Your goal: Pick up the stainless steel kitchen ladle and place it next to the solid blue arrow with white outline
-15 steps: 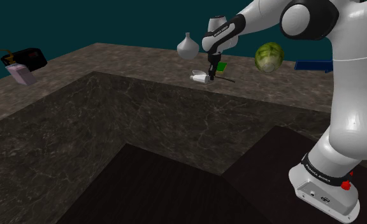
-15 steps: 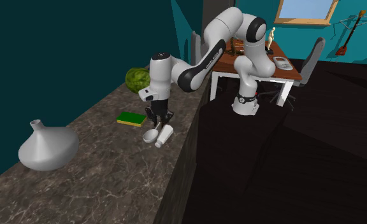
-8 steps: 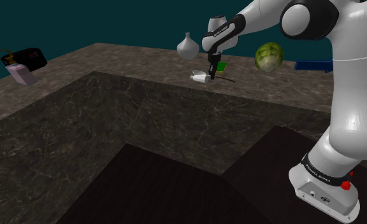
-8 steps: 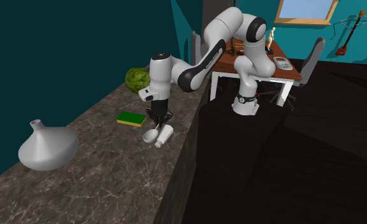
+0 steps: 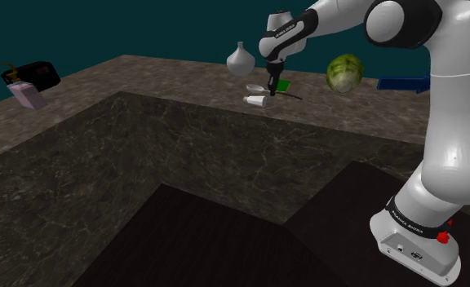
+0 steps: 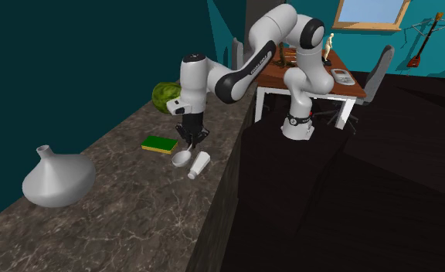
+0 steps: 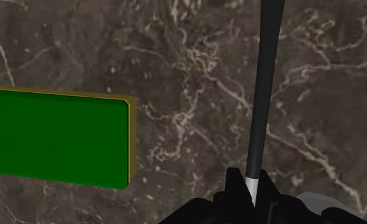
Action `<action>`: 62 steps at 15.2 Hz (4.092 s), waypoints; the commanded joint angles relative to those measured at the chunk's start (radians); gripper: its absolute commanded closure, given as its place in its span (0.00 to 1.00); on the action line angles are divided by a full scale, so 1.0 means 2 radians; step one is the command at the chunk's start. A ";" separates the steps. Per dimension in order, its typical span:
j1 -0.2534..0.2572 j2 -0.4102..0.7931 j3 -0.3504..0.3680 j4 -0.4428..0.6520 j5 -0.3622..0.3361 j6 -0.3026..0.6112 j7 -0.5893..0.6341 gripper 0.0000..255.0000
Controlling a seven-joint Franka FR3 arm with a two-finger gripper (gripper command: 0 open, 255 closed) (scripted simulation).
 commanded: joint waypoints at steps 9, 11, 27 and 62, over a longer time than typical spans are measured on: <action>0.002 -0.023 -0.003 0.036 -0.005 -0.059 0.001 1.00; 0.002 -0.026 -0.003 0.045 -0.006 -0.071 0.001 1.00; -0.005 -0.069 -0.011 0.074 -0.013 -0.141 -0.013 1.00; -0.161 -0.353 -0.199 -0.237 -0.103 -0.076 -0.325 1.00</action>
